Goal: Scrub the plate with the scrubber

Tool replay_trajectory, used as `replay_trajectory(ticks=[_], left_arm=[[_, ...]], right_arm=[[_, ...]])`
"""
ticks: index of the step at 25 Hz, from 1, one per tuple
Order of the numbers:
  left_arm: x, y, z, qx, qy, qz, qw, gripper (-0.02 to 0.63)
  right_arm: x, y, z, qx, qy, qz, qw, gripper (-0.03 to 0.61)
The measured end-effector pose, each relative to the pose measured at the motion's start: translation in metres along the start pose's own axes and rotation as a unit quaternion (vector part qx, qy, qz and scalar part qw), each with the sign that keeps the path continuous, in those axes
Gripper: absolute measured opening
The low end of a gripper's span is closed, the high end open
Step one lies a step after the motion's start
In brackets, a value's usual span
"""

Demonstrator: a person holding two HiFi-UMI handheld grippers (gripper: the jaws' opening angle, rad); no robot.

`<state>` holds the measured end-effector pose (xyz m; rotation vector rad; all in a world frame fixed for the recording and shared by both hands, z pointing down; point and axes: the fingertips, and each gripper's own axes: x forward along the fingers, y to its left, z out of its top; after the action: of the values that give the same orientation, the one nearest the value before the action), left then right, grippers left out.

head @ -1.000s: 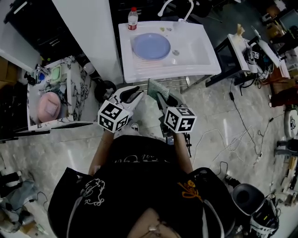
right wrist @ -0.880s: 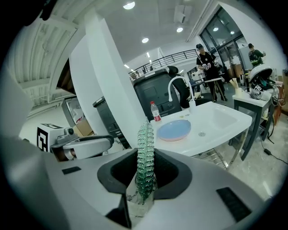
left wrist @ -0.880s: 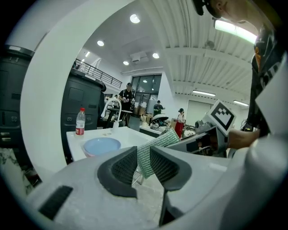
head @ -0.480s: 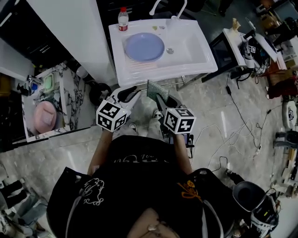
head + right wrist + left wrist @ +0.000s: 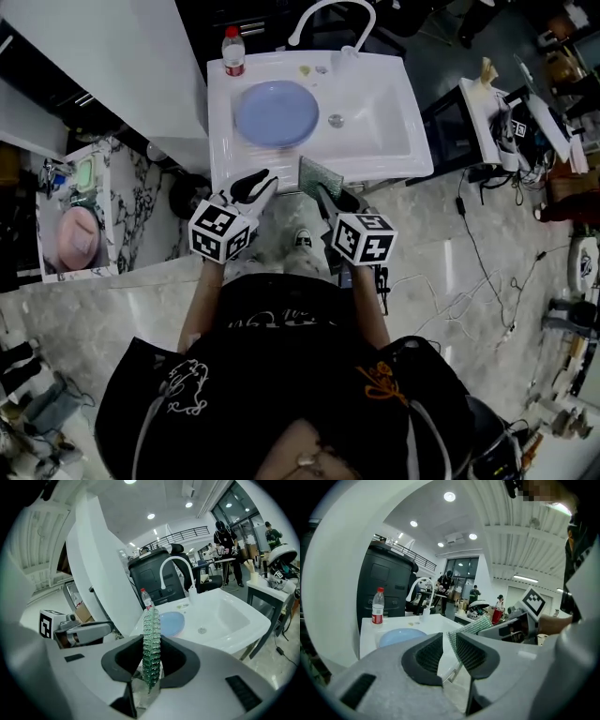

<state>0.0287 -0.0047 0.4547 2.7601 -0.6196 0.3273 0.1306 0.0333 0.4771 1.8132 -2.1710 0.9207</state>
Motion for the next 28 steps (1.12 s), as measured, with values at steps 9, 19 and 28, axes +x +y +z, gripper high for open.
replay_trajectory(ticks=[9,19,28], left_arm=[[0.062,0.006,0.022,-0.002,-0.001,0.061,0.9982,0.087],[0.08,0.006,0.014,-0.016,0.01,0.106,0.9942,0.087],[0.07,0.034,0.011,-0.023,0.013,0.115,0.993,0.087]], right_arm=[[0.022,-0.066,0.04,-0.011,0.014,0.047,0.999,0.094],[0.049,-0.091,0.047,-0.023,0.044,0.09,0.995,0.094],[0.085,-0.08,0.058,-0.031,0.053,0.096,0.993,0.094]])
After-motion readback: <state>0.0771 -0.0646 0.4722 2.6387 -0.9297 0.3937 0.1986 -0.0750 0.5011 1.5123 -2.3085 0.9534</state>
